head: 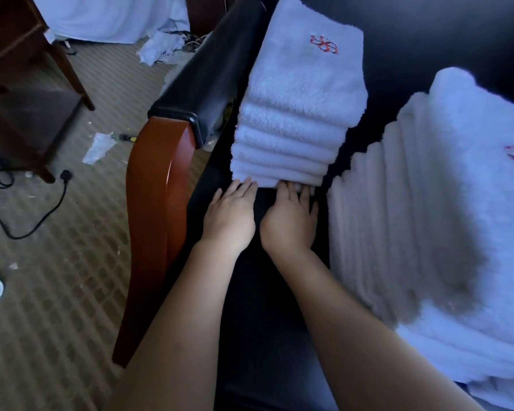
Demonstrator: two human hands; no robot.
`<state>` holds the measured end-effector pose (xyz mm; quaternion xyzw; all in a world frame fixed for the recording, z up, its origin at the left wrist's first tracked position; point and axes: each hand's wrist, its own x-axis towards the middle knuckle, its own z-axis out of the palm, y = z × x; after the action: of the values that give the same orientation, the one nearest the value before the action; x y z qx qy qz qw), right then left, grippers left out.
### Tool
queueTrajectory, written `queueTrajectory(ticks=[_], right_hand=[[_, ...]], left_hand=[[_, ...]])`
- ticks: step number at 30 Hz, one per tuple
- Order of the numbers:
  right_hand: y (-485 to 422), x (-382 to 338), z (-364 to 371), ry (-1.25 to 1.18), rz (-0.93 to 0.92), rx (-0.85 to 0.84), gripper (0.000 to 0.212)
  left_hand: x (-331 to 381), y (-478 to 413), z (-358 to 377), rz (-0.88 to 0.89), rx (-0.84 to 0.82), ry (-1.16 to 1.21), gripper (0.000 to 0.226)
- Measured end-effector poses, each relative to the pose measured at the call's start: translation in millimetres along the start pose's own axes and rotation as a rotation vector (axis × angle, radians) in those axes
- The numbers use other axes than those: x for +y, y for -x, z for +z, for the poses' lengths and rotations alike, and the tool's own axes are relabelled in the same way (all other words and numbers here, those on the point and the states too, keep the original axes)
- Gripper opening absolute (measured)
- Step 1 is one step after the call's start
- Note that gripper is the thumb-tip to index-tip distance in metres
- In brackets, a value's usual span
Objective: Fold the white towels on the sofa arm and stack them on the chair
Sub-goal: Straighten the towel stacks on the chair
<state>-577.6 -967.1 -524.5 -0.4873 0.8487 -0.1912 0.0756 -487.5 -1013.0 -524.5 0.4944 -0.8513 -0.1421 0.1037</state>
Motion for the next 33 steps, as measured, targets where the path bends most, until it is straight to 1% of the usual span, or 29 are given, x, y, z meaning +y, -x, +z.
queueTrajectory(ticks=[8, 12, 15, 18, 20, 21, 23, 25, 27, 31, 33], right_hand=[[-2.2, 1.7, 5.9, -0.029, -0.015, 0.017, 0.061], [16.9, 3.0, 2.3, -0.113, -0.054, -0.013, 0.06], [60.7, 7.4, -9.0, -0.257, -0.134, -0.114, 0.06], [129.3, 21.4, -33.8, -0.329, -0.262, -0.187, 0.06], [175.4, 36.5, -54.2, -0.325, -0.36, -0.244, 0.072], [193.7, 48.7, -64.7, -0.304, -0.395, -0.249, 0.074], [219.5, 79.4, -86.0, -0.25, -0.423, -0.203, 0.066], [234.3, 110.7, -107.0, -0.206, -0.394, -0.135, 0.055], [239.2, 134.1, -123.7, -0.176, -0.327, -0.121, 0.049], [236.1, 167.7, -146.2, -0.111, -0.247, -0.123, 0.04], [234.2, 184.4, -153.3, -0.122, -0.168, -0.135, 0.038]], left_hand=[[-9.5, -4.5, 10.4, 0.027, 0.055, 0.023, 0.06], [-4.6, 10.2, 11.8, 0.034, 0.059, 0.076, 0.059], [-1.7, 37.3, 13.3, 0.03, 0.085, 0.186, 0.058], [16.5, 87.2, 13.8, -0.042, 0.191, 0.379, 0.049], [40.8, 128.3, 9.5, -0.141, 0.206, 0.531, 0.041], [55.6, 146.9, 6.8, -0.172, 0.207, 0.572, 0.038], [86.4, 178.3, 6.0, -0.149, 0.228, 0.559, 0.033], [114.5, 200.5, 8.5, -0.093, 0.211, 0.53, 0.03], [135.5, 214.8, 11.0, -0.077, 0.173, 0.514, 0.032], [154.5, 233.1, 16.8, -0.122, 0.206, 0.506, 0.04], [156.9, 234.8, 19.3, -0.148, 0.192, 0.525, 0.043]])
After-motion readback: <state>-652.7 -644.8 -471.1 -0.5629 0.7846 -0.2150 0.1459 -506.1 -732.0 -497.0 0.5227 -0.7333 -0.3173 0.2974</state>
